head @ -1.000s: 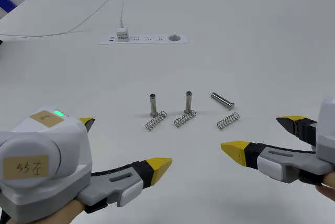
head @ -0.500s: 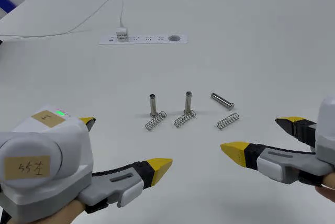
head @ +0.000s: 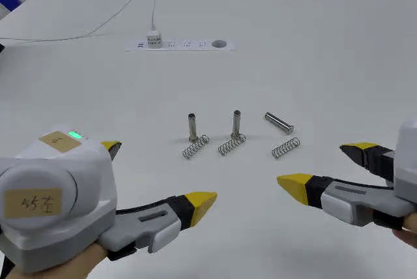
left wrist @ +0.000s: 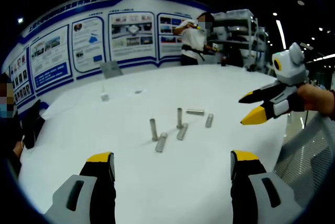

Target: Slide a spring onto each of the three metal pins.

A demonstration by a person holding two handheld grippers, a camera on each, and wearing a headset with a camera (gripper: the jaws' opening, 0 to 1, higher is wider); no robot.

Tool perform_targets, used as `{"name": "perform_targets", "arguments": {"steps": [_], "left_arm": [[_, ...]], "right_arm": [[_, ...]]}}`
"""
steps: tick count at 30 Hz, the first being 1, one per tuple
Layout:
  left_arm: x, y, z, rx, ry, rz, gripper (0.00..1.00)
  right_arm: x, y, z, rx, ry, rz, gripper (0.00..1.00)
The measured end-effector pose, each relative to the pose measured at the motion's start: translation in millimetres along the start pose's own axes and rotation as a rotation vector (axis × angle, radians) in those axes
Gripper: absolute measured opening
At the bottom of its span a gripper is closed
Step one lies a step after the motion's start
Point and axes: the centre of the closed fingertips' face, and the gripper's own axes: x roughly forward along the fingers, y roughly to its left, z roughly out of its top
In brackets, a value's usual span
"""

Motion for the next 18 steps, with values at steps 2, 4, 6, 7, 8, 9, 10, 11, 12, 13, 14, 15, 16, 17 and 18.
{"name": "perform_targets", "arguments": {"steps": [2,4,6,7,8,9,10,11,12,13,14,15,16,17,18], "left_arm": [[0.0,-0.9,0.6,-0.001,-0.002,-0.003,0.93],[0.1,-1.6,1.5,-0.001,-0.006,-0.006,0.93],[0.2,-1.8,1.4,-0.003,-0.007,-0.008,0.93],[0.1,-1.9,1.5,-0.004,-0.007,-0.008,0.93],[0.2,-1.9,1.6,-0.005,-0.008,-0.008,0.93],[0.2,-1.9,1.3,-0.005,-0.006,-0.008,0.93],[0.2,-1.8,1.2,-0.006,-0.005,-0.008,0.93],[0.1,-1.9,1.0,-0.009,-0.005,-0.009,0.93],[0.1,-1.9,0.9,-0.011,-0.005,-0.009,0.93],[0.0,-2.0,0.9,-0.012,-0.005,-0.010,0.93],[0.0,-2.4,1.0,-0.011,-0.005,-0.011,0.93],[0.0,-2.6,1.2,-0.010,-0.006,-0.012,0.93],[0.1,-3.1,1.5,-0.011,-0.007,-0.014,0.93],[0.1,-3.5,1.8,-0.012,-0.009,-0.016,0.93],[0.1,-3.8,2.0,-0.014,-0.010,-0.018,0.93]], "right_arm": [[0.9,-0.8,3.8,-0.001,-0.001,0.000,0.66],[2.5,-2.0,6.9,-0.009,0.000,0.001,0.64],[4.7,-4.1,9.9,-0.004,0.000,0.003,0.63],[5.7,-4.5,11.3,-0.002,-0.002,0.005,0.62],[6.6,-5.1,12.4,0.000,0.000,0.007,0.61],[8.2,-5.5,14.3,-0.004,0.002,0.009,0.60],[9.3,-5.8,15.7,-0.012,0.006,0.011,0.60],[10.9,-6.5,17.7,-0.027,0.012,0.014,0.59],[12.1,-7.4,19.4,-0.036,0.012,0.014,0.58],[13.3,-8.3,21.2,-0.044,0.012,0.017,0.58],[15.4,-9.7,23.6,-0.049,0.013,0.020,0.57],[16.8,-10.7,25.0,-0.052,0.016,0.021,0.55],[18.9,-11.8,26.9,-0.059,0.021,0.026,0.55],[20.4,-12.8,28.3,-0.065,0.022,0.027,0.54],[22.1,-14.1,29.6,-0.071,0.023,0.026,0.54]]}}
